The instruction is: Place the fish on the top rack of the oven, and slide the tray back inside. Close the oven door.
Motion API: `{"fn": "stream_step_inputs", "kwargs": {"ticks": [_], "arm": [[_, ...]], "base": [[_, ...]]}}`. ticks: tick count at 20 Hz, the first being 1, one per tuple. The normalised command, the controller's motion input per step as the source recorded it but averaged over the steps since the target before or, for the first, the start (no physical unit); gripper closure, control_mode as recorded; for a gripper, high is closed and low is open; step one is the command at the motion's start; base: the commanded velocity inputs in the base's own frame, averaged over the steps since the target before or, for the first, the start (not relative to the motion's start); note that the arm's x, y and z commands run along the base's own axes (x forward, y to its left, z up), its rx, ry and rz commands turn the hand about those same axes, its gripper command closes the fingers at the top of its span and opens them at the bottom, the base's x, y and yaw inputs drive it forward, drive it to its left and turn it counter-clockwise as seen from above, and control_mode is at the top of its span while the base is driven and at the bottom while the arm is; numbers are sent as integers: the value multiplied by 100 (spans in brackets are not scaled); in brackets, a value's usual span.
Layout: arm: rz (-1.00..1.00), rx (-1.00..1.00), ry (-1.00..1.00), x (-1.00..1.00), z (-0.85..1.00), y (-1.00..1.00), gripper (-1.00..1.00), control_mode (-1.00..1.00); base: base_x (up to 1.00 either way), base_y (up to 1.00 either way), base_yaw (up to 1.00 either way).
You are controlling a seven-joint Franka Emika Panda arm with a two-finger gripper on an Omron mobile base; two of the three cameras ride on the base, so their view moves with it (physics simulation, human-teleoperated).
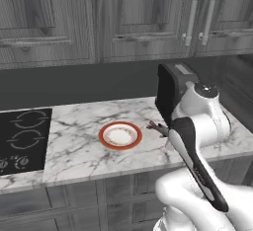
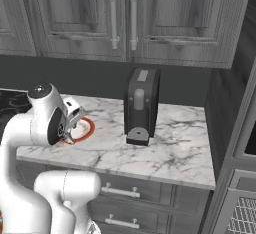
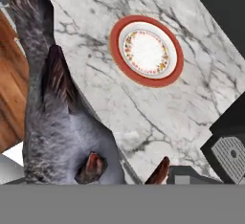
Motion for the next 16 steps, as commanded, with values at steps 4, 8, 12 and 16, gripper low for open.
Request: {"fn": "stream_step_inputs", "kwargs": {"ticks": [4, 8, 12, 16], "arm": [[-9, 11, -4, -100, 58, -55, 100, -100], [-6, 0, -6, -88, 57, -24, 100, -100], [-3, 0, -3, -81, 45, -16, 100, -100], [0, 0, 0, -57, 43, -6, 100, -100]], "base": [[0, 0, 0], [0, 0, 0], [0, 0, 0], [0, 0, 0]]}}
